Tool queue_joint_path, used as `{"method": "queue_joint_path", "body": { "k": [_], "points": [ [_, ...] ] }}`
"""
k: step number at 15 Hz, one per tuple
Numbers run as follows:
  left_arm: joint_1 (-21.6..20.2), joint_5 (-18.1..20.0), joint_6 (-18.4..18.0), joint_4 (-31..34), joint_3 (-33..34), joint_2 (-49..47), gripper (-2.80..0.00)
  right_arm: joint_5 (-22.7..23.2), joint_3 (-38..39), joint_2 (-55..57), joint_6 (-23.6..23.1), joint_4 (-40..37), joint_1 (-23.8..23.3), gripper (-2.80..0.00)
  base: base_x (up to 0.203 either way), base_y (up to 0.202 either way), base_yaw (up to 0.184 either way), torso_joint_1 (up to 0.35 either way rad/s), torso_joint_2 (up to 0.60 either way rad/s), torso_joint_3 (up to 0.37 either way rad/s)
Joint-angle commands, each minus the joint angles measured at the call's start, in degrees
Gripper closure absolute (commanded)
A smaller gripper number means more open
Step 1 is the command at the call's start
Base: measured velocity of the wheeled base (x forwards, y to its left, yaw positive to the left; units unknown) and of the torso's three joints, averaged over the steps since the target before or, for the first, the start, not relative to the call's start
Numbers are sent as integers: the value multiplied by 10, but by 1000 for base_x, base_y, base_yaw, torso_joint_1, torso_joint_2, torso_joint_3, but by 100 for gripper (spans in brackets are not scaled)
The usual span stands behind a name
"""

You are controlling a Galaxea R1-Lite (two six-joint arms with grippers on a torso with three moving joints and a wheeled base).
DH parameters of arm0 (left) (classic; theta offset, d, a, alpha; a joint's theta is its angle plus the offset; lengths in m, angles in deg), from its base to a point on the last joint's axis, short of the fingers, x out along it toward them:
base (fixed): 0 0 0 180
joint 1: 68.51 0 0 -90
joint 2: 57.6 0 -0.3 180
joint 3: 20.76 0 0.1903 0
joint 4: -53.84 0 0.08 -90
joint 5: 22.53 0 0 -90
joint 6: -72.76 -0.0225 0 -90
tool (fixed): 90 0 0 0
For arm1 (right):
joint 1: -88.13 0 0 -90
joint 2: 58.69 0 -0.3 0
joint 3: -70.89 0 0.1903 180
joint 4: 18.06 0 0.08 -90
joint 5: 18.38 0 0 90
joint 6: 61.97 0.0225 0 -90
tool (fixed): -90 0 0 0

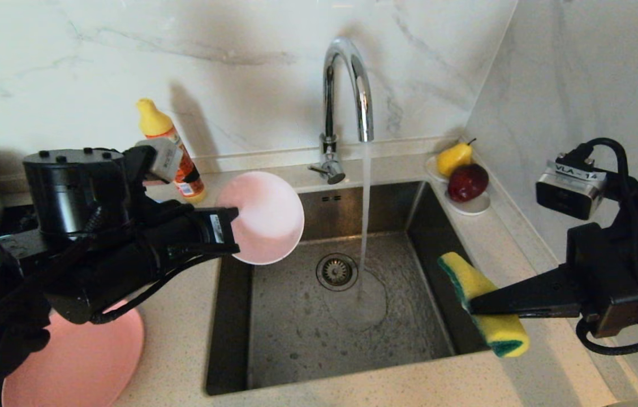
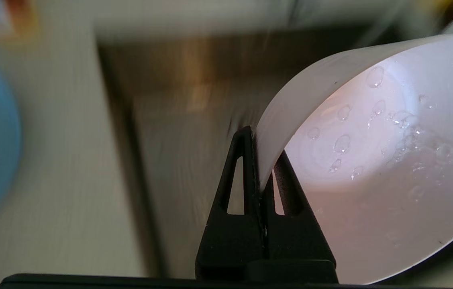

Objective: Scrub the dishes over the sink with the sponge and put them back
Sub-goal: Wipe the bowl

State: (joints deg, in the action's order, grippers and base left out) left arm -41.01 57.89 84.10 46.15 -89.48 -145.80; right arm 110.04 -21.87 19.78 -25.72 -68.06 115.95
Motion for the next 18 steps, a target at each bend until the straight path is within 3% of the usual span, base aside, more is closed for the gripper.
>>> {"method": "queue_joint_path", "body": {
  "k": [1, 3, 6, 10, 15, 18],
  "points": [
    [3, 4, 12, 151, -25, 9, 0, 3, -12, -7, 4, -5, 26, 0, 0, 0, 0, 0, 0, 0],
    [31, 15, 27, 194, -44, 5, 0, 3, -21, -10, 5, -16, 48, 0, 0, 0, 0, 0, 0, 0],
    [74, -2, 33, 200, -60, -22, 0, -1, -22, 3, 6, -24, 103, 0, 0, 0, 0, 0, 0, 0],
    [131, -77, 34, 183, -75, -48, 0, -3, -43, 50, 6, -27, 145, 0, 0, 0, 0, 0, 0, 0],
    [178, -182, 35, 92, -70, -87, 0, -11, -118, 136, 8, -53, 158, 0, 0, 0, 0, 0, 0, 0],
    [190, -201, 40, 73, -65, -93, 0, -37, -149, 177, 18, -67, 158, 0, 0, 0, 0, 0, 0, 0]
  ]
}}
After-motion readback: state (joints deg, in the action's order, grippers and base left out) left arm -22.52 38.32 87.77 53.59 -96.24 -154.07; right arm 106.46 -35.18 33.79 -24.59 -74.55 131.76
